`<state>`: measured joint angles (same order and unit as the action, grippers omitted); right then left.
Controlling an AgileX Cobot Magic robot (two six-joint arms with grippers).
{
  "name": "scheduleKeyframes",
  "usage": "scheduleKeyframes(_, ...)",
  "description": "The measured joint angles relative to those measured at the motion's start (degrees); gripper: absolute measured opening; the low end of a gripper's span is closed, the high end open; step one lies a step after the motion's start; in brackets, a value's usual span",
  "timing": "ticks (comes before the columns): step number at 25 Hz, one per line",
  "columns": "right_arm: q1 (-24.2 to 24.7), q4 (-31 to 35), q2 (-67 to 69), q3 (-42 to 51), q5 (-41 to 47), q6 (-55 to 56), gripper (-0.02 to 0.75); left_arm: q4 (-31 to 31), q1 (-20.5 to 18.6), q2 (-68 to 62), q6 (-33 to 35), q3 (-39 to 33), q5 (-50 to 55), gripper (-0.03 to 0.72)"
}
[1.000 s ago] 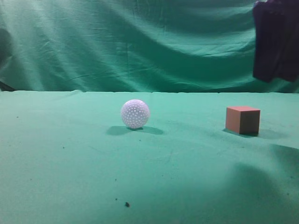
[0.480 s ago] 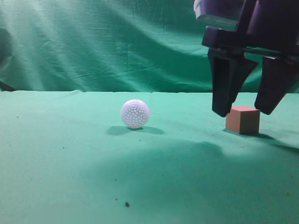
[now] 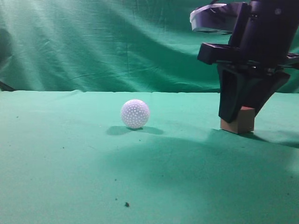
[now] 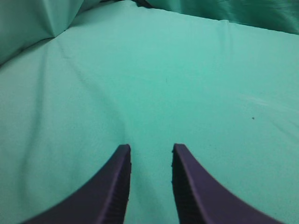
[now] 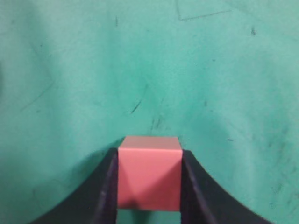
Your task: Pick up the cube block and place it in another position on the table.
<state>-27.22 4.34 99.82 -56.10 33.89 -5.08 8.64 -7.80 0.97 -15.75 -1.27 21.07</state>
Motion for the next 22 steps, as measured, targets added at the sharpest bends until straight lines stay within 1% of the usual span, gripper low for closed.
scheduleKeyframes(3, 2.34, -0.45, 0.00, -4.42, 3.58, 1.48, 0.228, 0.00, 0.00, 0.00, 0.00, 0.00, 0.00, 0.235)
scheduleKeyframes(6, 4.96, -0.62, 0.00, -9.92, 4.99, 2.28, 0.228, 0.00, 0.00, 0.00, 0.00, 0.00, 0.00, 0.235)
scheduleKeyframes(11, 7.84, -0.66, 1.52, -16.36, 0.79, 2.42, 0.228, 0.00, 0.00, 0.00, 0.00, 0.00, 0.00, 0.235)
scheduleKeyframes(18, 8.12, -0.76, 11.09, -23.14, -0.63, 1.20, 0.228, 0.00, 0.00, 0.00, 0.00, 0.00, 0.00, 0.235)
scheduleKeyframes(22, 8.22, -0.87, 14.88, -24.92, -0.40, 1.07, 0.228, 0.00, 0.00, 0.00, 0.00, 0.00, 0.00, 0.235)
